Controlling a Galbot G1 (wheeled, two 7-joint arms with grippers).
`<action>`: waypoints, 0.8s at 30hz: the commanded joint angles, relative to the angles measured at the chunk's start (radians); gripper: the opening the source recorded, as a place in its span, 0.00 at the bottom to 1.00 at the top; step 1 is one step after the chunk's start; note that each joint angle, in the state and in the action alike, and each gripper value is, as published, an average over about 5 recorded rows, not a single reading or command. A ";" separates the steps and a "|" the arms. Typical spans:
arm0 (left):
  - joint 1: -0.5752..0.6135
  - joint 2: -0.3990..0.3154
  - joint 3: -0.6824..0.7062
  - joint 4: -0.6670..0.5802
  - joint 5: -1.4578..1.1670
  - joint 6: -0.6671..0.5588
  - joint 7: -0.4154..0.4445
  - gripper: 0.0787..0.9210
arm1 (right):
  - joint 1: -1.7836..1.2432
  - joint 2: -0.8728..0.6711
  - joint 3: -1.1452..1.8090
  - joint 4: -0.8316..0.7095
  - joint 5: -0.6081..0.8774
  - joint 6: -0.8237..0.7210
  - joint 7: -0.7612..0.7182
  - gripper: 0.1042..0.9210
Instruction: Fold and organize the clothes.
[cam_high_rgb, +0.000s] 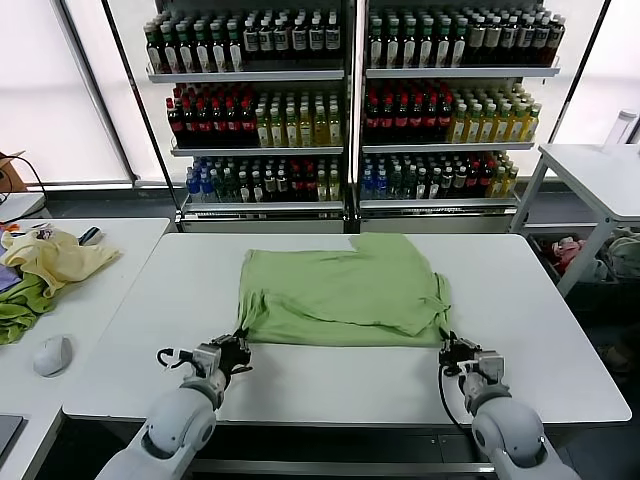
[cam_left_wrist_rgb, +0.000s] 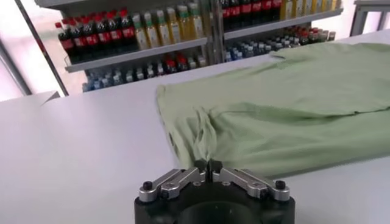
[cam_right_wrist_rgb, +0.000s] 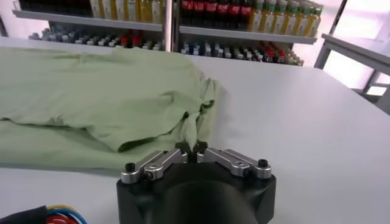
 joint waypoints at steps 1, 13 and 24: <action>0.415 0.016 -0.115 -0.333 0.060 -0.002 0.001 0.02 | -0.309 0.008 0.064 0.238 -0.117 0.021 0.001 0.05; 0.573 0.032 -0.207 -0.442 0.198 0.035 -0.009 0.02 | -0.454 0.023 0.122 0.356 -0.211 0.014 0.011 0.12; 0.426 0.085 -0.264 -0.414 0.121 0.040 -0.006 0.30 | -0.264 -0.080 0.184 0.384 -0.056 0.031 -0.015 0.50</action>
